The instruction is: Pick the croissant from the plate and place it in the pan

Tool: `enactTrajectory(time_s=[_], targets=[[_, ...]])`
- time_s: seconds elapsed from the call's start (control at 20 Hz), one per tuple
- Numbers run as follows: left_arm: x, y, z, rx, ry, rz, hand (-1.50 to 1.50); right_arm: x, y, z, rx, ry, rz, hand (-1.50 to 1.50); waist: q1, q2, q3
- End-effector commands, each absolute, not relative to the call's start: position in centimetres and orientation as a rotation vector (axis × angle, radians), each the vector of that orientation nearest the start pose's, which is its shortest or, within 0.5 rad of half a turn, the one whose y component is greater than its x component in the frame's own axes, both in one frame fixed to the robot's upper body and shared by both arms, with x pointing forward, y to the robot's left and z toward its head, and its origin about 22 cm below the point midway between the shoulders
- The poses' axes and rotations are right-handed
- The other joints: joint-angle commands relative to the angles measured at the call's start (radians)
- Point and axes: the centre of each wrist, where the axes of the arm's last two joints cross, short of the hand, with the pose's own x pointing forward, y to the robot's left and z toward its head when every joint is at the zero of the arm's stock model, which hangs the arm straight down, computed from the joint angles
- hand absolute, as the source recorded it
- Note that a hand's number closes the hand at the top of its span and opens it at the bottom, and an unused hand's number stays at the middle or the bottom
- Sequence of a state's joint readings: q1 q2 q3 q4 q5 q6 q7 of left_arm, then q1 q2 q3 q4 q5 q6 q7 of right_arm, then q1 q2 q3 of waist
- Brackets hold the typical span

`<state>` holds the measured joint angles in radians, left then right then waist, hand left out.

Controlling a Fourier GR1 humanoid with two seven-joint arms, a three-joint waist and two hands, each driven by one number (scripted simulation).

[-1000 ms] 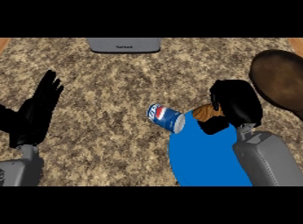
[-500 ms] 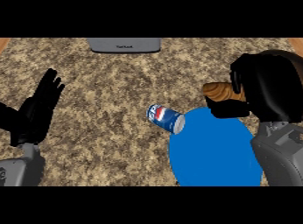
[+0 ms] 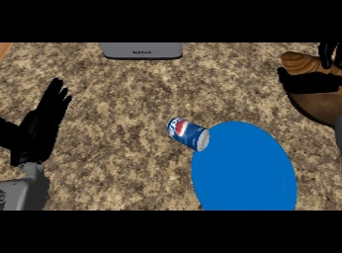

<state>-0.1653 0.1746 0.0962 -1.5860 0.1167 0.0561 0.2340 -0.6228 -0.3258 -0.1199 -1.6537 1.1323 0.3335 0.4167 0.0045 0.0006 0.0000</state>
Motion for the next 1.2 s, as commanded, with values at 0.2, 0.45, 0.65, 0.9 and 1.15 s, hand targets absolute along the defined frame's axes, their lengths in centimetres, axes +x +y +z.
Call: enactTrajectory(time_s=[0.2,0.45,0.65,0.9,1.15], targets=[[28.2,27.6,8.2,0.1,-1.532,0.043,0.0,34.8,-34.4,19.3,-1.388,-1.363,0.646,1.5,0.003,0.001,0.001],[27.1,27.3,6.1,0.074,-1.511,0.035,0.0,36.5,-40.4,17.3,-1.381,-1.364,0.586,1.5,0.015,0.005,0.001],[27.2,27.6,6.0,0.089,-1.515,0.031,0.0,36.6,-42.5,13.5,-1.317,-1.415,0.615,1.5,0.016,0.006,0.001],[27.9,25.8,7.3,0.082,-1.535,0.018,0.0,38.3,-43.1,11.0,-1.248,-1.419,0.683,1.5,0.032,0.012,0.003],[28.7,25.7,5.1,0.043,-1.531,0.02,0.0,37.5,-44.3,7.9,-1.296,-1.321,0.704,1.5,0.04,0.022,0.003]])
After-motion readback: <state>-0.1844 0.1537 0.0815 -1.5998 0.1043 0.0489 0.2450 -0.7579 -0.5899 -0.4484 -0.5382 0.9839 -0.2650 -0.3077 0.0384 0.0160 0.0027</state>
